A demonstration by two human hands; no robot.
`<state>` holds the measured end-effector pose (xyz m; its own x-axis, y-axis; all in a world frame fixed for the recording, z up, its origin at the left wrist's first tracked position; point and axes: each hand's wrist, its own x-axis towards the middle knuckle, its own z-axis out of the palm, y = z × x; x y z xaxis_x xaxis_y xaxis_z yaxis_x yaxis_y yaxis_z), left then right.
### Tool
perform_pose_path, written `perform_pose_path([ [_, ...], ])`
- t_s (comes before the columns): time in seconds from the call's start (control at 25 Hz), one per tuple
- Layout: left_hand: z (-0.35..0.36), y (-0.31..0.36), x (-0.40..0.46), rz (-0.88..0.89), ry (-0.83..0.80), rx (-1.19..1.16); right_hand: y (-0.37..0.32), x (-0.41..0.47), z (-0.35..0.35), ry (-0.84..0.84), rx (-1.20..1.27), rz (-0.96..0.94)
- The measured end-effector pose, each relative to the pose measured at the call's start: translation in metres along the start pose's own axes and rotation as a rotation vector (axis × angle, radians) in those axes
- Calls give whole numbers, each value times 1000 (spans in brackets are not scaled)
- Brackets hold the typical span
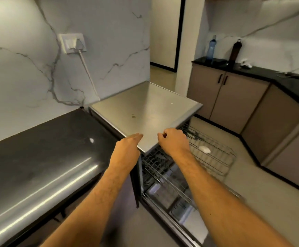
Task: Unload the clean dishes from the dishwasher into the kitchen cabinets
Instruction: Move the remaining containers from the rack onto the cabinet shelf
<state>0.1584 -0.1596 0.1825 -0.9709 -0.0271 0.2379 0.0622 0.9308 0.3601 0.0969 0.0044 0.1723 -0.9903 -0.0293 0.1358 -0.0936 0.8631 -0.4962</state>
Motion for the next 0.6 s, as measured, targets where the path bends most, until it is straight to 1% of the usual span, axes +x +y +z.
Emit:
perform_pose_path([
  [0.16,37,7,-24,94,-179,-54,48,-43,5,-31,-86,132],
  [0.24,54,10,-35,145,-264,-83,67,-62,5,-20,-109,212],
  [0.36,74,21,-41,230,-386,-91,92,-82,-1,-24,-113,271],
  [0.52,102,40,-42,351,-447,-85,125,-104,-12,-55,-45,283],
  [0.6,119,53,-49,384,-477,-95,145,-115,-15,-74,-29,292],
])
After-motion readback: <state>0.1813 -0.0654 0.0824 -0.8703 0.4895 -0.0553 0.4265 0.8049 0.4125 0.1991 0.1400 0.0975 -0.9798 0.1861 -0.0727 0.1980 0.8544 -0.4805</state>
